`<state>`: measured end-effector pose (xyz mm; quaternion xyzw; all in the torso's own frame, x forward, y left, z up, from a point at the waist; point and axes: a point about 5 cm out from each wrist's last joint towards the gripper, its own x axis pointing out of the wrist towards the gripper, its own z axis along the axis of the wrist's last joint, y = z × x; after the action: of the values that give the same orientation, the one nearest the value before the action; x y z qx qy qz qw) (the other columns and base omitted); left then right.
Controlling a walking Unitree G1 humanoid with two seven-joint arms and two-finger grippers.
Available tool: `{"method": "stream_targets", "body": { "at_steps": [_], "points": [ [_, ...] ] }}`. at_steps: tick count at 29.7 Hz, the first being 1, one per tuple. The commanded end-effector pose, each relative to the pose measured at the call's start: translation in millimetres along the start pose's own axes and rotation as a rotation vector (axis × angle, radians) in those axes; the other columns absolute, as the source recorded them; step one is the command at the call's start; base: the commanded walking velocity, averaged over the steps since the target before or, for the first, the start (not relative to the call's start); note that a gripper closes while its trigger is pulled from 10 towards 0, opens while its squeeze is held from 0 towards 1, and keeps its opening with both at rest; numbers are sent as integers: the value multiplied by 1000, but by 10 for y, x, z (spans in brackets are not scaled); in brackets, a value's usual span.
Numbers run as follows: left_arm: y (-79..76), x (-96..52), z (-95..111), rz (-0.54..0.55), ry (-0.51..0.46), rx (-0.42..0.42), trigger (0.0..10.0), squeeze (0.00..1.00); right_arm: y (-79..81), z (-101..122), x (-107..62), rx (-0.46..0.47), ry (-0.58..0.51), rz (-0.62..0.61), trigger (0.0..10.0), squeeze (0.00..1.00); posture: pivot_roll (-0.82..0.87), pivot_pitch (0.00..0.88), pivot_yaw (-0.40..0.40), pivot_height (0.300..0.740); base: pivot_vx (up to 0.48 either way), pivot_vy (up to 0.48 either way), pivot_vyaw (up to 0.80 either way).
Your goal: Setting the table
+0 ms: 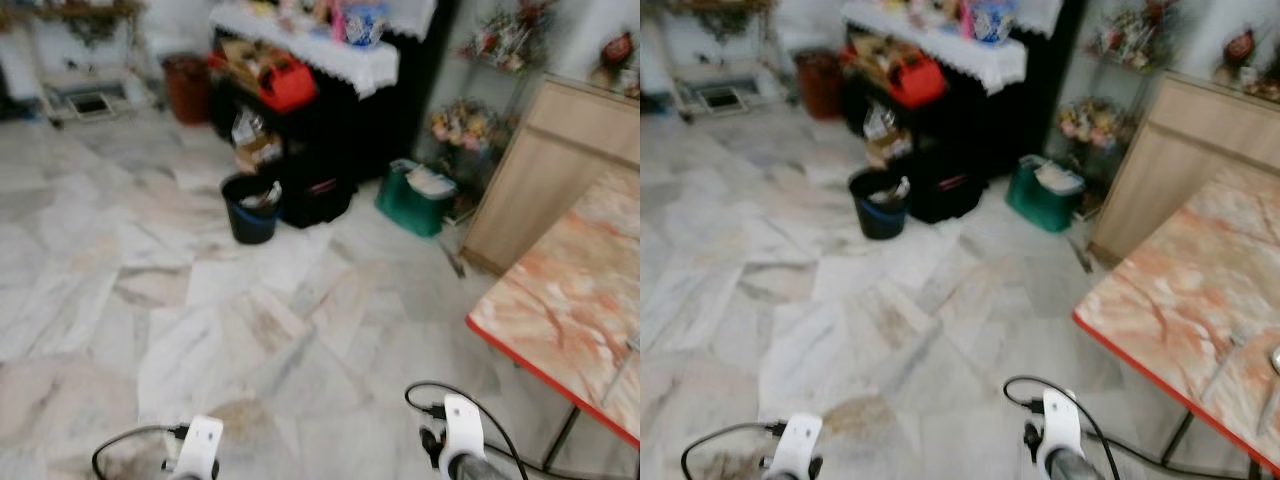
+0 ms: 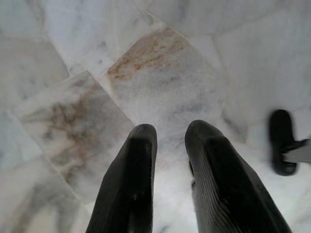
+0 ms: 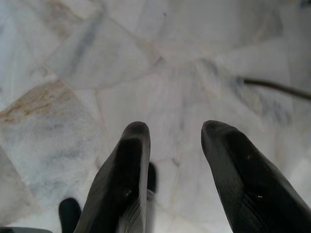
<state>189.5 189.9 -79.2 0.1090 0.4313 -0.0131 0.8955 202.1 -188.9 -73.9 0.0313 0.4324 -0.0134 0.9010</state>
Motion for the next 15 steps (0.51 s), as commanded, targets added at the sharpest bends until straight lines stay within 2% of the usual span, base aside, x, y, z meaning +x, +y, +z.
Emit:
{"method": "stream_targets", "body": {
  "at_steps": [1, 15],
  "points": [
    [-69, 7, 22, -22, 0, -2, 10000, 0, -50, 1, -6, 7, -1, -18, 10000, 0, 13, 0, -33, 740, 0, 0, -731],
    [-93, 11, 62, -45, -24, -14, 10000, 0, -47, -13, -8, 14, 1, -22, 10000, 0, 9, 0, -26, 740, 0, 0, -734]
  ]
}}
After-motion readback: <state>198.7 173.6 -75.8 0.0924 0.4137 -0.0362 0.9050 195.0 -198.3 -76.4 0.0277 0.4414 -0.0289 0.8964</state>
